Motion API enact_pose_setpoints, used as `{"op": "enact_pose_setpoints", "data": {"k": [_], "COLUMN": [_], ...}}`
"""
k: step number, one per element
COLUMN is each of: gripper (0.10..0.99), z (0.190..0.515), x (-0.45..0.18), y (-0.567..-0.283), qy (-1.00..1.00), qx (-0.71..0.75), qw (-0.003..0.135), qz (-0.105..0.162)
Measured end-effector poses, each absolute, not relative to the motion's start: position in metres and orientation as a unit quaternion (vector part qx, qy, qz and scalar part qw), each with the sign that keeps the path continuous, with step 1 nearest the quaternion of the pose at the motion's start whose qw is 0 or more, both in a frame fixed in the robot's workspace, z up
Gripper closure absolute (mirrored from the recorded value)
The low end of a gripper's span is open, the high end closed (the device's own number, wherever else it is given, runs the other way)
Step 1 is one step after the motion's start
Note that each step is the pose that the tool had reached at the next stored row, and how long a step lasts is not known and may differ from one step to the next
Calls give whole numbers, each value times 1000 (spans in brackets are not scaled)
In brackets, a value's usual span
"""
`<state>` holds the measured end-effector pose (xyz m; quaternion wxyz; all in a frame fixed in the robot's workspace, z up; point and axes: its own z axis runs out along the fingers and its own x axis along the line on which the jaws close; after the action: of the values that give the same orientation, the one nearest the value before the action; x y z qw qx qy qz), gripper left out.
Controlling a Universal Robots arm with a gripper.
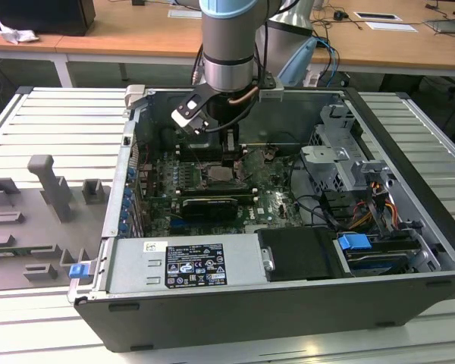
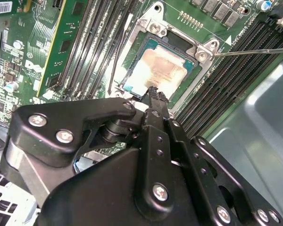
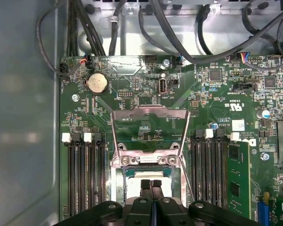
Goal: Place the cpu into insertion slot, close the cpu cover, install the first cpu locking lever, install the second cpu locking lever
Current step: 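Close the cpu cover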
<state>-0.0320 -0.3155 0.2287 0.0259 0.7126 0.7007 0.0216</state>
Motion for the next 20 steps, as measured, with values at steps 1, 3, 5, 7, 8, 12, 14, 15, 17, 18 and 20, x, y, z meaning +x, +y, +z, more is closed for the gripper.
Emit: {"op": "enact_pose_setpoints", "data": {"k": [1, 3, 5, 7, 8, 12, 14, 15, 17, 18, 20], "gripper": [980, 980, 980, 980, 980, 980, 980, 980, 980, 980, 980], "z": [229, 229, 229, 230, 230, 231, 232, 232, 232, 232, 234], "x": [-32, -32, -32, -32, -32, -32, -32, -32, -32, -32, -32], "y": [-316, -316, -316, -316, -316, -315, -315, -315, -315, -315, -315], "qy": [701, 701, 701, 701, 701, 701, 701, 701, 701, 701, 701], "qx": [713, 713, 713, 713, 713, 713, 713, 713, 713, 713, 713], "qw": [26, 26, 26, 26, 26, 26, 26, 27, 27, 27, 27], "qz": [22, 22, 21, 22, 21, 21, 21, 21, 21, 21, 21]}}
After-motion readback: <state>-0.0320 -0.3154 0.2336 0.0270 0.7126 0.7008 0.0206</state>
